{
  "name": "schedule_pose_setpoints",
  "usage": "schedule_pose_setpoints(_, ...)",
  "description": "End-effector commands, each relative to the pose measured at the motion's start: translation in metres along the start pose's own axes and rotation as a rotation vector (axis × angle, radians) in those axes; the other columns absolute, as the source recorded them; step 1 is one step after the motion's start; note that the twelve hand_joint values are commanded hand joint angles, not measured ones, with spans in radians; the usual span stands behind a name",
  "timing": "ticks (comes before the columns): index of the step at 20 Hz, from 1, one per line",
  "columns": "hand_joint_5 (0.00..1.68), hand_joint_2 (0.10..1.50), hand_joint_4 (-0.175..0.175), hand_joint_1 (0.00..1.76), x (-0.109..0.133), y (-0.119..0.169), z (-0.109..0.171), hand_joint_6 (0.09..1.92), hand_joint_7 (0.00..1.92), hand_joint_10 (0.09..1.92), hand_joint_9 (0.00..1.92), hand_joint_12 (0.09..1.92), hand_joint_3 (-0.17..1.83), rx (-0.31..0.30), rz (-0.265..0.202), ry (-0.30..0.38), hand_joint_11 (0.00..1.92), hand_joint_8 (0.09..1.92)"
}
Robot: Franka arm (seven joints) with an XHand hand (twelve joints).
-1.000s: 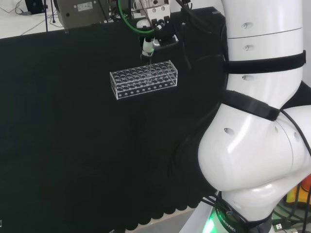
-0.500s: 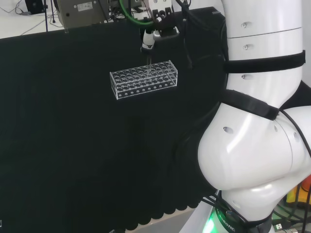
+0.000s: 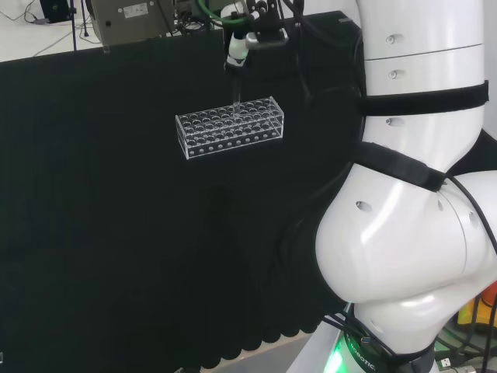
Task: Pick up the test tube.
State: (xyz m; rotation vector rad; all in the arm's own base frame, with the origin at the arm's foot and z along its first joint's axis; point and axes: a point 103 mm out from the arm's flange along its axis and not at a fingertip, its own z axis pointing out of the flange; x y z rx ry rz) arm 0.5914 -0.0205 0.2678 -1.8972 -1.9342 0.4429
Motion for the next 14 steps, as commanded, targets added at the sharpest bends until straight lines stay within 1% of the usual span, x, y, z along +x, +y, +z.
schedule_pose_setpoints(1,1.26,0.97,-0.175,1.42,0.004,-0.012,-0.021,0.36,1.36,0.20,1.34,1.23,0.00,0.001,-0.023,0.019,0.68,0.72)
schedule_pose_setpoints(4,1.26,0.97,-0.175,1.42,0.005,-0.019,-0.034,0.35,1.36,0.19,1.35,1.23,0.00,-0.008,-0.030,0.027,0.68,0.73)
schedule_pose_setpoints(8,1.26,0.97,-0.175,1.42,0.009,-0.031,-0.052,0.35,1.36,0.19,1.35,1.23,0.00,-0.025,-0.049,0.011,0.68,0.73)
schedule_pose_setpoints(14,1.27,0.97,-0.175,1.42,0.011,-0.046,-0.069,0.34,1.36,0.18,1.35,1.23,0.00,-0.054,-0.050,-0.011,0.68,0.73)
